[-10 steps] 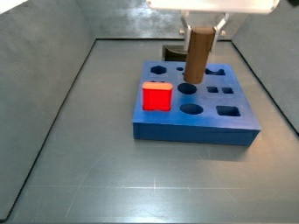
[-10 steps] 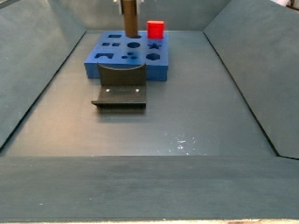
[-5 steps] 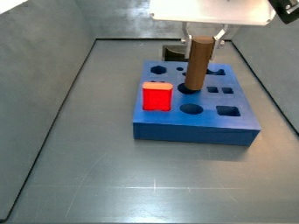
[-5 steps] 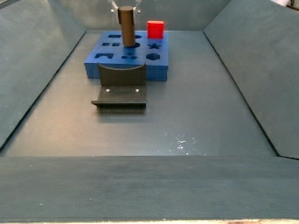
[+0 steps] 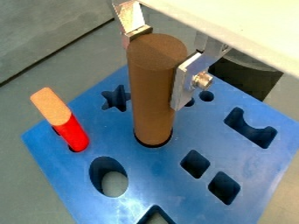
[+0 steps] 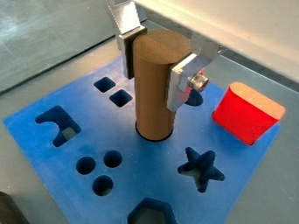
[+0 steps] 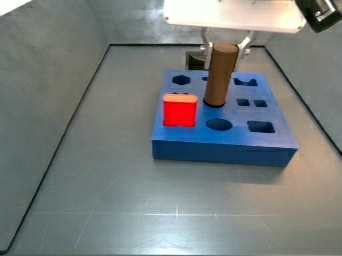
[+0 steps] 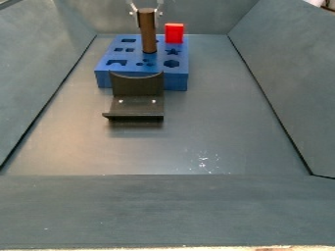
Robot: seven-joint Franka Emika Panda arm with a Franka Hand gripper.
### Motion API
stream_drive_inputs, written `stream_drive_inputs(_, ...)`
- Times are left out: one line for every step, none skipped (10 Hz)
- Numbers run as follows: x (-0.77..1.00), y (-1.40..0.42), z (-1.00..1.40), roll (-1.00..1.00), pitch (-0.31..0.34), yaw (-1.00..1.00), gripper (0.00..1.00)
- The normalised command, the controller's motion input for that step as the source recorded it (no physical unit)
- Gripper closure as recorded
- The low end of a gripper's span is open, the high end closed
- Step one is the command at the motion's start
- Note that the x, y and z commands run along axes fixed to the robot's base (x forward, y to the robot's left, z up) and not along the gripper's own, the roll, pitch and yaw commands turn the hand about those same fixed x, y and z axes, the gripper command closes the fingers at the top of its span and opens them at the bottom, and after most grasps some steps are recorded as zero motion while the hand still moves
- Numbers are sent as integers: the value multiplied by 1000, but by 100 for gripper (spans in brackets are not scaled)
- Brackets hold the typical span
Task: Pick up the round object. Move to above the board. Insert the round object.
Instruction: Insert the round object.
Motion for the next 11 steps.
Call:
stream_drive_inputs(0, 0, -223, 0, -51, 0, 100)
stream_drive_inputs(0, 0, -271, 0, -97, 0, 100)
stream_drive_inputs(0, 0, -340, 0, -117, 0, 100)
stream_drive_inputs(0, 0, -474, 0, -220, 0, 100)
stream_drive_inputs(0, 0, -614, 0, -366, 0, 100)
stream_drive_inputs(0, 0, -640, 0, -414, 0, 100)
stream_drive_inputs(-106, 0, -629, -31, -549, 0, 100)
stream_drive_inputs(-109, 0, -446, -49, -514, 0, 100)
stream_drive_inputs(-80, 0, -86, -71, -314, 0, 100)
stream_drive_inputs(0, 3, 0, -17, -6, 0, 100)
stream_drive_inputs(0, 0, 0, 0, 0, 0, 100)
